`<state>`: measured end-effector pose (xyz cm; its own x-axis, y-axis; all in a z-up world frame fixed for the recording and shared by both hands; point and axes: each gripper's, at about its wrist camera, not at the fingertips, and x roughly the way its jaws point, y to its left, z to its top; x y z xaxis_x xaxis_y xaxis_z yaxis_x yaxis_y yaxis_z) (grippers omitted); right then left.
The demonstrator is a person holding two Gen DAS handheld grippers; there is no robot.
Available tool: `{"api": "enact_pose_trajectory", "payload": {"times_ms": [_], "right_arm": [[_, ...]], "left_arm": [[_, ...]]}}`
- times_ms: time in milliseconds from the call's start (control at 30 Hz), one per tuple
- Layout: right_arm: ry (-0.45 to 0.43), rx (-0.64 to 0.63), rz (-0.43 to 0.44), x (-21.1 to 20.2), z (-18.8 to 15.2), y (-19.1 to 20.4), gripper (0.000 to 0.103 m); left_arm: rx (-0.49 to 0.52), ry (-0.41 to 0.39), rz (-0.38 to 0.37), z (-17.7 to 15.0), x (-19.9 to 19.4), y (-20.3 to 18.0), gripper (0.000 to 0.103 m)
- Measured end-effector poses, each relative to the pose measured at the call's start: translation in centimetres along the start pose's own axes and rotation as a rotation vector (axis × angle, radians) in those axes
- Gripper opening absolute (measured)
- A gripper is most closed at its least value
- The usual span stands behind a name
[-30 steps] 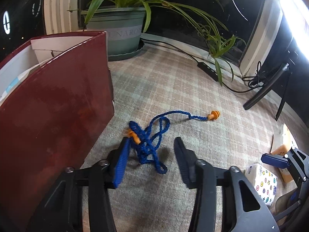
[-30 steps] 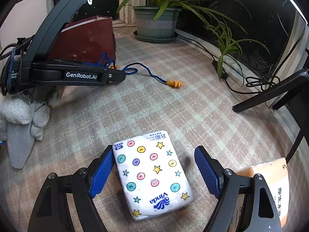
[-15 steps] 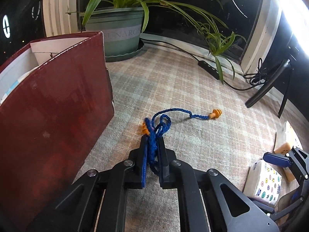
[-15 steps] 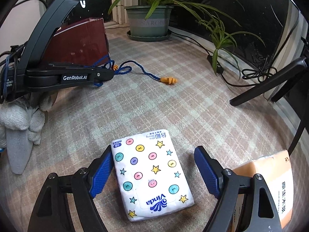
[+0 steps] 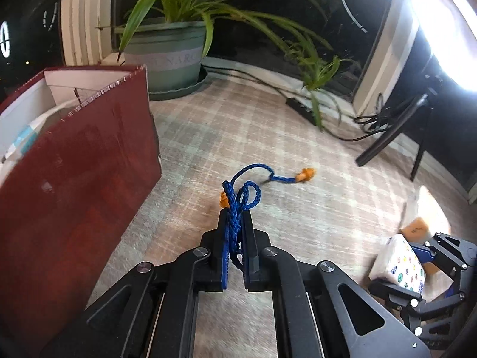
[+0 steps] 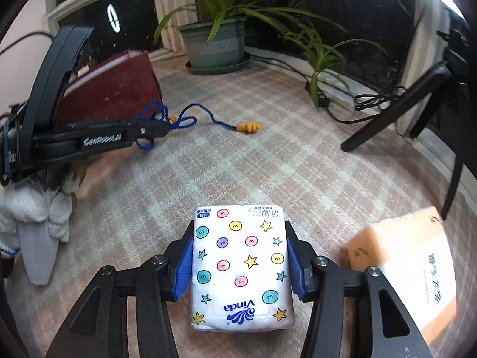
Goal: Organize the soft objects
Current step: 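Lift the earplug cord with the left tool while the right tool grasps the star-printed tissue pack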
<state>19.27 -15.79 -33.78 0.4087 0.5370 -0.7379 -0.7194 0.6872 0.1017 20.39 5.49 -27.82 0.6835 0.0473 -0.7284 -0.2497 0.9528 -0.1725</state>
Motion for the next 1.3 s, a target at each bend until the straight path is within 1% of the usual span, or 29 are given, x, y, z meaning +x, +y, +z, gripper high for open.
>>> {"api": "enact_pose_trajectory", "payload": {"times_ms": [133,300,500,700,767,800,967,1100,1300], "right_arm": [[-0.033,0.030,-0.004,-2.1,0.0,-0.1,0.048],[-0.064,0.039,-0.010,-4.4,0.1,0.2,0.048],[-0.112,0.033,-0.013,-7.4,0.8,1.4,0.048],[-0.147,0.028,-0.010,-9.7,1.4,2.5,0.048],[-0.159,0.023,0.001,-10.5,1.8,3.0,0.048],[-0.165,0.017,0.002,-10.9,2.0,3.3,0.048],[-0.204,-0.017,0.021,-12.8,3.8,4.8,0.048],[-0.225,-0.037,0.050,-13.7,5.6,6.1,0.048],[-0.237,-0.108,0.087,-13.6,9.2,9.5,0.048]], "left_arm": [[-0.015,-0.023,-0.041,0.2,-2.1,-0.3,0.005],[-0.046,-0.063,-0.100,0.9,-6.0,-0.5,0.005],[-0.051,-0.142,-0.150,2.7,-11.4,-0.2,0.005],[-0.041,-0.180,-0.182,4.5,-15.7,0.4,0.005],[-0.039,-0.201,-0.193,5.2,-18.0,0.9,0.005],[-0.039,-0.208,-0.195,5.3,-18.6,1.2,0.005],[-0.038,-0.274,-0.186,6.7,-23.9,3.5,0.005],[-0.043,-0.315,-0.169,7.7,-26.6,5.1,0.005],[-0.055,-0.357,-0.098,8.5,-29.1,8.1,0.005]]}}
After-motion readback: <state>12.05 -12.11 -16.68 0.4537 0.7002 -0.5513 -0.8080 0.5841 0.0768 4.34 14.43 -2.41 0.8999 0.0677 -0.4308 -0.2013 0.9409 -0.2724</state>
